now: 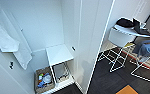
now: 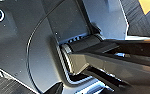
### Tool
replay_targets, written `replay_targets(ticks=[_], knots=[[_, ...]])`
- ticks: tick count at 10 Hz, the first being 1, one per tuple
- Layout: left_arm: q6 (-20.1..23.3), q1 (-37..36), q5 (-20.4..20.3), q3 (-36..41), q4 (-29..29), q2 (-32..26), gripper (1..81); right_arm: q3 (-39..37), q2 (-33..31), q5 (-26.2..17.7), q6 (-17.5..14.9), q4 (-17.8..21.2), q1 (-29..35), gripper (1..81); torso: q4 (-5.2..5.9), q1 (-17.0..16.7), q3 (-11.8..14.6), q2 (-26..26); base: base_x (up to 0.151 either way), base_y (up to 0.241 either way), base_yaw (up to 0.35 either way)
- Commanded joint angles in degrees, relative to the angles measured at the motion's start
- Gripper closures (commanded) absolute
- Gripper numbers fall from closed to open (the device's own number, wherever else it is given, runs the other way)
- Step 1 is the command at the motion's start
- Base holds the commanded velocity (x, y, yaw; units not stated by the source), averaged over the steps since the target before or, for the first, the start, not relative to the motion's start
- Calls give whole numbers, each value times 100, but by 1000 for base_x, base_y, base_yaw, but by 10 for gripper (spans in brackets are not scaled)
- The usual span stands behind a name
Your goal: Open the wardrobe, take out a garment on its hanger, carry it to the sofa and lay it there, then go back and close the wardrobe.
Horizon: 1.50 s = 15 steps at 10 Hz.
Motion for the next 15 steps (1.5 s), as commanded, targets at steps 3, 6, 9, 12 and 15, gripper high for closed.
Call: replay_targets(ticks=[3,6,9,12,15], knots=[[33,-109,227,66,66,98,10,-27,2,-389,-24,-40,47,10,0,-2,0,0,0,0,306],[33,-109,227,66,66,89,10,-27,11,-381,-16,-40,47,10,0,-2,0,0,0,0,284],[33,-109,227,66,66,98,10,-27,2,-380,-16,-40,47,10,0,-2,0,0,0,0,221],[33,-109,227,66,66,89,10,-27,2,-380,-16,-40,55,10,0,-2,2,0,0,0,144],[33,-109,227,66,-13,80,10,-27,2,-380,-15,-40,55,10,0,-2,2,0,0,0,115]])
